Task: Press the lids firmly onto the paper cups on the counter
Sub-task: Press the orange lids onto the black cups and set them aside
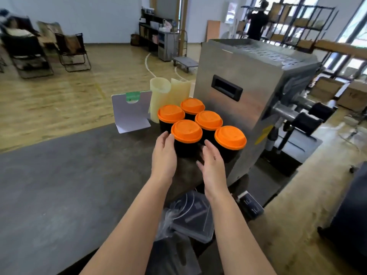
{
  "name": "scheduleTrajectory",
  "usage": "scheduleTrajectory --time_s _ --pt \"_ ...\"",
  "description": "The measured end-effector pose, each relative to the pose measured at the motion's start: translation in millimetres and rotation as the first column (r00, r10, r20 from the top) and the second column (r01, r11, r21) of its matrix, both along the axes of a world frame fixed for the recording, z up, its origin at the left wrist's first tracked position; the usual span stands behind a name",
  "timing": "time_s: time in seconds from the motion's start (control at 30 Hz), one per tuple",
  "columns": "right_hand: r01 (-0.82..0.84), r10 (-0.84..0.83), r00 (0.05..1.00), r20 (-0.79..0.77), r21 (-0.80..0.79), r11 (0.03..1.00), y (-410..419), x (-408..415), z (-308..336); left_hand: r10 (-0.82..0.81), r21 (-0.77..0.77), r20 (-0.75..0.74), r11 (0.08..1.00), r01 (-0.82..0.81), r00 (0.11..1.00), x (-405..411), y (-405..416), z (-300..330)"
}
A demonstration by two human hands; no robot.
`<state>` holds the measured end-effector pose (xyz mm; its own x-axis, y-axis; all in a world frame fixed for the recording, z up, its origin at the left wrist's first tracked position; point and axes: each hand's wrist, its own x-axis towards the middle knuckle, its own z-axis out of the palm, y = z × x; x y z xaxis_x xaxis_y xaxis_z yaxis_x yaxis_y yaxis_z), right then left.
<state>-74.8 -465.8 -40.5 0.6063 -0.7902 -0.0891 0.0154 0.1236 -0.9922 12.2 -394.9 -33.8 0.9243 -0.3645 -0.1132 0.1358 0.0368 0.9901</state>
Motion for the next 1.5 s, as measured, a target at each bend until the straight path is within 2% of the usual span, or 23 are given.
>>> scheduleTrajectory --time_s 0.13,0.23,0.43,0.57,0.73,0.9,1.17,1.37,1.5 --pt "-0.020 0.020 1.000 -0.019 -0.017 1.000 -13 25 -9 -0.077 -0.017 -0.011 0.997 0.077 0.997 4 -14 -4" --pt "-0.015 0.014 0.999 -0.048 -0.025 1.000 -7 32 -12 -0.058 0.005 0.007 0.998 0.058 0.998 3 -2 -3" --pt "-0.041 0.039 0.999 -0.024 -0.086 0.995 64 37 -6 0.106 0.044 0.158 0.992 -0.114 0.982 -3 72 -2" --pt "-0.151 0.152 0.988 -0.004 -0.152 0.977 133 44 -1 0.260 0.058 0.229 0.958 -0.280 0.938 -6 141 4" --pt "-0.288 0.305 0.952 0.024 -0.265 0.920 207 61 -8 0.389 0.068 0.161 0.913 -0.403 0.907 -1 221 3" --pt "-0.363 0.394 0.915 0.082 -0.253 0.897 252 67 -14 0.452 0.073 0.143 0.882 -0.465 0.881 0 267 -7" --pt "-0.430 0.482 0.873 0.071 -0.350 0.832 273 66 -18 0.410 0.040 0.241 0.901 -0.431 0.880 -5 293 -15" --pt "-0.443 0.497 0.866 0.050 -0.383 0.811 269 74 -20 0.415 -0.008 0.384 0.895 -0.446 0.825 -6 291 -27" --pt "-0.461 0.513 0.857 0.041 -0.385 0.800 269 82 -18 0.445 -0.006 0.425 0.872 -0.489 0.788 -1 291 -40"
